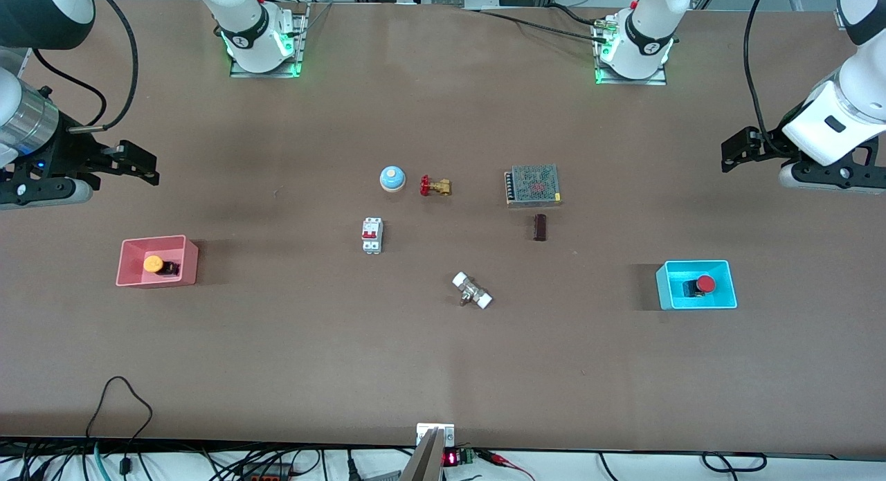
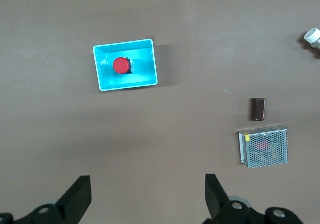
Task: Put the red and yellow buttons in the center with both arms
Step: 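Move the right gripper toward the pink box with the yellow button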
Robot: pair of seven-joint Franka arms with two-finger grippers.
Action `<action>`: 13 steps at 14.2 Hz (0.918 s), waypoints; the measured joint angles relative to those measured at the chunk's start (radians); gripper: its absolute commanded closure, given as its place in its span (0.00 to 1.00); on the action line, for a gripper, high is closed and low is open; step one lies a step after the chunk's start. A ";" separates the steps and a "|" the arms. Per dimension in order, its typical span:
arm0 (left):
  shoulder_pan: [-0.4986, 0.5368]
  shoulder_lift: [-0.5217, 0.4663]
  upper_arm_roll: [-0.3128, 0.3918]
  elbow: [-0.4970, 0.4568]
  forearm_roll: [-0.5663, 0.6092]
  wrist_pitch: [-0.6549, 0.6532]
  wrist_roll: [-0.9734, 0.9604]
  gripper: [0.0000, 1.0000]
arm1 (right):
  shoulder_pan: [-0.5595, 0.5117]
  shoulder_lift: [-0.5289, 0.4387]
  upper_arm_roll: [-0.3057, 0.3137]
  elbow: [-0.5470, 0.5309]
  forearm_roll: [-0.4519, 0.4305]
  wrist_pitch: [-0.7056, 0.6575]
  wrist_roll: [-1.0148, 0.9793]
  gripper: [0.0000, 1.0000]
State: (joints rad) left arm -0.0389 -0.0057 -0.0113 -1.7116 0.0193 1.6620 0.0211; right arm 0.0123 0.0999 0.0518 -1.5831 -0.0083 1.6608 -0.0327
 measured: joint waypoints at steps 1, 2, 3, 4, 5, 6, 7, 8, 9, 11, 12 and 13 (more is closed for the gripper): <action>0.000 0.000 0.000 0.000 0.000 -0.003 0.000 0.00 | 0.000 0.000 0.000 0.000 0.000 0.000 0.000 0.00; 0.000 0.000 0.000 0.000 0.000 -0.011 0.000 0.00 | 0.000 0.000 0.000 -0.001 0.000 0.000 0.000 0.00; 0.000 0.000 0.000 0.000 0.000 -0.020 0.000 0.00 | 0.000 0.000 0.000 -0.001 0.000 0.000 0.000 0.00; 0.000 0.000 0.000 0.000 0.000 -0.024 0.000 0.00 | 0.000 0.001 0.000 -0.001 0.000 0.000 0.000 0.00; 0.000 0.000 0.000 0.000 0.000 -0.026 0.000 0.00 | 0.000 0.001 0.000 -0.001 0.000 0.000 0.000 0.00; 0.000 0.000 0.000 0.000 0.000 -0.028 0.000 0.00 | 0.000 0.001 0.000 -0.001 0.000 0.000 0.000 0.00; 0.000 0.000 0.000 0.000 0.000 -0.029 0.000 0.00 | 0.000 0.001 0.000 -0.001 0.000 0.000 0.000 0.00; 0.000 0.000 0.001 0.000 0.000 -0.029 0.000 0.00 | 0.000 0.002 0.000 -0.002 0.000 0.000 0.000 0.00; 0.001 0.000 0.002 0.000 0.000 -0.029 0.000 0.00 | 0.000 0.004 0.000 -0.003 0.000 0.000 0.000 0.00; 0.001 0.000 0.003 0.000 0.000 -0.029 0.000 0.00 | -0.003 0.018 -0.001 -0.006 -0.001 0.000 0.000 0.00; 0.001 0.000 0.004 0.001 0.000 -0.029 0.000 0.00 | -0.009 0.026 -0.001 -0.009 -0.001 0.001 0.000 0.00; 0.001 0.000 0.004 0.001 0.000 -0.029 0.000 0.00 | -0.016 0.034 -0.001 -0.015 -0.001 0.000 0.000 0.00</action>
State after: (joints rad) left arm -0.0380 -0.0057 -0.0071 -1.7111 0.0193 1.6325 0.0212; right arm -0.0032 0.1334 0.0508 -1.5979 -0.0097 1.6612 -0.0327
